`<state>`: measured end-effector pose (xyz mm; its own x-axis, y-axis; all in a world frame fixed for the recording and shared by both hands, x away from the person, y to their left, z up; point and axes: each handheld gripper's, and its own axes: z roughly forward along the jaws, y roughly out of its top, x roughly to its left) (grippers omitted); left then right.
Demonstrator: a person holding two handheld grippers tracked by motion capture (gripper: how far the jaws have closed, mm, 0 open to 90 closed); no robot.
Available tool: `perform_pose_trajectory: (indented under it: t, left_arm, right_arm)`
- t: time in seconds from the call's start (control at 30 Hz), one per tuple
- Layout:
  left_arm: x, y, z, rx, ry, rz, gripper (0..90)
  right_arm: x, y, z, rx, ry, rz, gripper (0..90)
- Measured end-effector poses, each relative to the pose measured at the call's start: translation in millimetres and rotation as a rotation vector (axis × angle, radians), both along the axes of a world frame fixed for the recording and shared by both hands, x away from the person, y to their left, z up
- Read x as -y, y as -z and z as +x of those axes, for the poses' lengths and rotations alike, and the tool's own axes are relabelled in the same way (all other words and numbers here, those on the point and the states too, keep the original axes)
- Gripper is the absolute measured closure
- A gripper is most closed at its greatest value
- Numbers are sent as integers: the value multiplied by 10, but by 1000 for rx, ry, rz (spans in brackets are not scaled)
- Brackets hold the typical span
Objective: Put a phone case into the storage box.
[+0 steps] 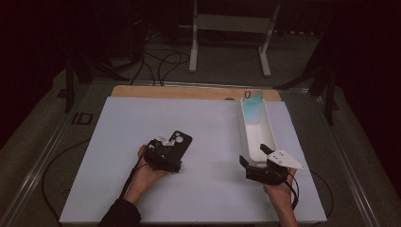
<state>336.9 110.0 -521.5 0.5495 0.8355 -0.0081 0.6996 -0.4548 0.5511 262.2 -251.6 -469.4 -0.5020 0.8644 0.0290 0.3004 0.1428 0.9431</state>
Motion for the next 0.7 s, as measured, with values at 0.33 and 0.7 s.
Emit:
perform_pose_trajectory:
  t: [0.33,0.7]
  left_arm:
    - [-11,-47,-11,-9,3,7,130]
    - [-52,-92,-22,-2,-3,-10,169]
  right_arm:
    - [-15,2,1,-3,-5,-4,93]
    - [-18,-10,10,-3,-5,0,93]
